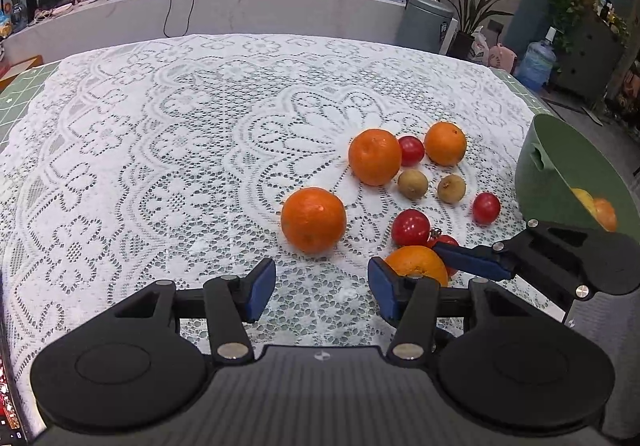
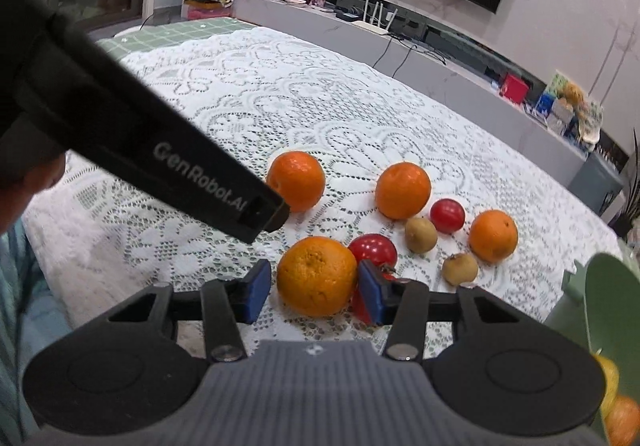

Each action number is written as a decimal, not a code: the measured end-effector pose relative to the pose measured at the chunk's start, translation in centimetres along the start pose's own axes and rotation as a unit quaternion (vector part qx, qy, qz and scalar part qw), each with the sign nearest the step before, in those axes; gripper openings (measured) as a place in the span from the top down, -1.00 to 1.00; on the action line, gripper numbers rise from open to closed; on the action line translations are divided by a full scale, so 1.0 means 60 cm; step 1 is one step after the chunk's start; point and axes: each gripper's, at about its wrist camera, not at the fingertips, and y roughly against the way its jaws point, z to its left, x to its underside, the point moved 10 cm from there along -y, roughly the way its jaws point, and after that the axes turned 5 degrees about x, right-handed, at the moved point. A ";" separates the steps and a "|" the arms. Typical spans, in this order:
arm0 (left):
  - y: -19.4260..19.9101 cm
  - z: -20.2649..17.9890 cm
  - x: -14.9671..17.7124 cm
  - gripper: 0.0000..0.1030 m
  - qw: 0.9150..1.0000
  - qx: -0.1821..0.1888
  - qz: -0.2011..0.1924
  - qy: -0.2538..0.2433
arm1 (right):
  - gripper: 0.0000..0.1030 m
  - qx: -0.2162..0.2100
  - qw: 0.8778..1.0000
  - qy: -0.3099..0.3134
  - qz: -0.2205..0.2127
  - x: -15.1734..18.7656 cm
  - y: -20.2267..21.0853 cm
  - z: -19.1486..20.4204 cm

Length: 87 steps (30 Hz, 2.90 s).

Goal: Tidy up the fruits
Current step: 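Grasp an orange with the left tool while the right tool grasps another orange, then carry both oranges over the green colander with both tools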

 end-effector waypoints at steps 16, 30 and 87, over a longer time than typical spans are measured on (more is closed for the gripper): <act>-0.018 0.007 -0.025 -0.22 1.000 -0.009 -0.017 -0.003 | 0.18 0.042 0.996 -0.066 -0.042 -0.031 0.042 -0.072; -0.054 -0.003 -0.044 -0.11 0.999 -0.025 -0.016 -0.026 | 0.17 0.060 0.993 -0.096 -0.030 -0.018 0.035 -0.109; 0.090 -0.257 -0.107 0.11 0.984 0.073 -0.107 -0.124 | 0.18 0.098 0.981 -0.143 -0.090 0.010 0.223 -0.234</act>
